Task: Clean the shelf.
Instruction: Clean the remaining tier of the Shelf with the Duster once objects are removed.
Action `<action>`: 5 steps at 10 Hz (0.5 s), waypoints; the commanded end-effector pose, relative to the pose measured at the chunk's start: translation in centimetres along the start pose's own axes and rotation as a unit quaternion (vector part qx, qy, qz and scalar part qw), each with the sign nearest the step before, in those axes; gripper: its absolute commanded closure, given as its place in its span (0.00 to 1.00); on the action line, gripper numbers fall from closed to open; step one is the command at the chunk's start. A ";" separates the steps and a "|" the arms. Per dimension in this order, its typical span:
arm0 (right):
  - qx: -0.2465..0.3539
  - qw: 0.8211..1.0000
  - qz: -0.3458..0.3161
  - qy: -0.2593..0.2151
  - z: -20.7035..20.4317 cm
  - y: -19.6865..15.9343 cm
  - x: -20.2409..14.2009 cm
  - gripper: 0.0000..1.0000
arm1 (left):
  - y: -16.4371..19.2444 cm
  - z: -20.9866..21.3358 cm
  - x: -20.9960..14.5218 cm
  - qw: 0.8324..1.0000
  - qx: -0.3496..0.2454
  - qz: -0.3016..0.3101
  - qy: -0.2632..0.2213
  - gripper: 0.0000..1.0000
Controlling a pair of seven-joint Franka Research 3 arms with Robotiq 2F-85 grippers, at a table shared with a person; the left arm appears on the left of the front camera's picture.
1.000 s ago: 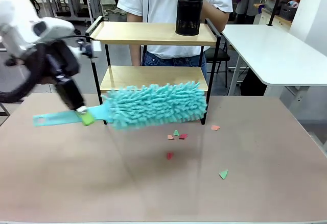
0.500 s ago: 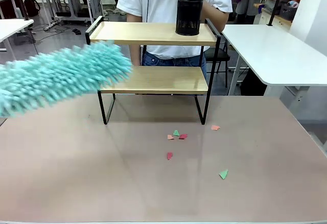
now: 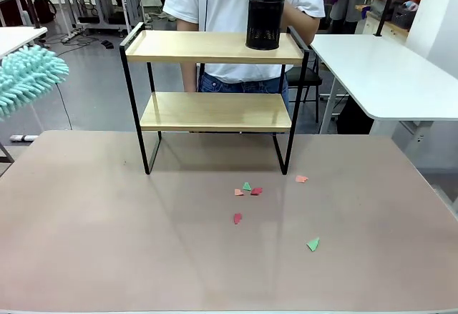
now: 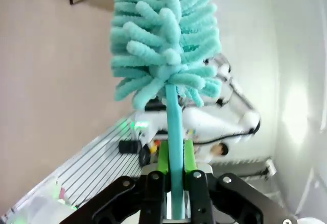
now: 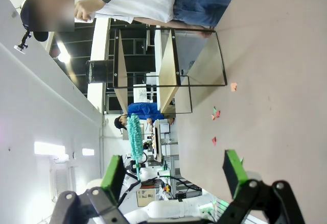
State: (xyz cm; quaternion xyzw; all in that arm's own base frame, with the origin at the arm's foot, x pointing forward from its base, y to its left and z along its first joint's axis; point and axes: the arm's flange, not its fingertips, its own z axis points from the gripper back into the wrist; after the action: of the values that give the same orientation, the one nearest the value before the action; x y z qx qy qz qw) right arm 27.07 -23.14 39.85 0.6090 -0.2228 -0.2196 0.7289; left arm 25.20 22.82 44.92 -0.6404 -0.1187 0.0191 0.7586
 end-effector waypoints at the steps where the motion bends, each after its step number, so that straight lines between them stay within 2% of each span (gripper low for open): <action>1: 0.004 1.000 0.007 0.001 0.1 0.2 0.0 0.00 | 0.0 -1.7 1.8 0.999 -0.014 0.029 -0.042 0.88; 2: 0.004 1.000 0.007 0.001 0.1 0.2 0.0 0.00 | 0.6 -2.0 2.1 0.998 0.009 0.064 -0.005 0.88; 3: 0.004 1.000 0.007 0.001 0.1 0.2 0.0 0.00 | 1.2 -0.2 1.1 0.999 -0.008 0.020 -0.025 0.88; 5: 0.004 1.000 0.007 0.001 0.1 0.2 0.0 0.00 | 1.2 -0.2 1.1 0.999 -0.008 0.020 -0.025 0.88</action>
State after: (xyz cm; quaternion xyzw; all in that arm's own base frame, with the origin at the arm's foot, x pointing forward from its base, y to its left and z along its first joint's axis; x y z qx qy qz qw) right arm 27.06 -23.15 39.85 0.6090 -0.2228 -0.2196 0.7289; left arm 27.12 22.79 43.49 -0.6440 -0.1145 0.0623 0.7538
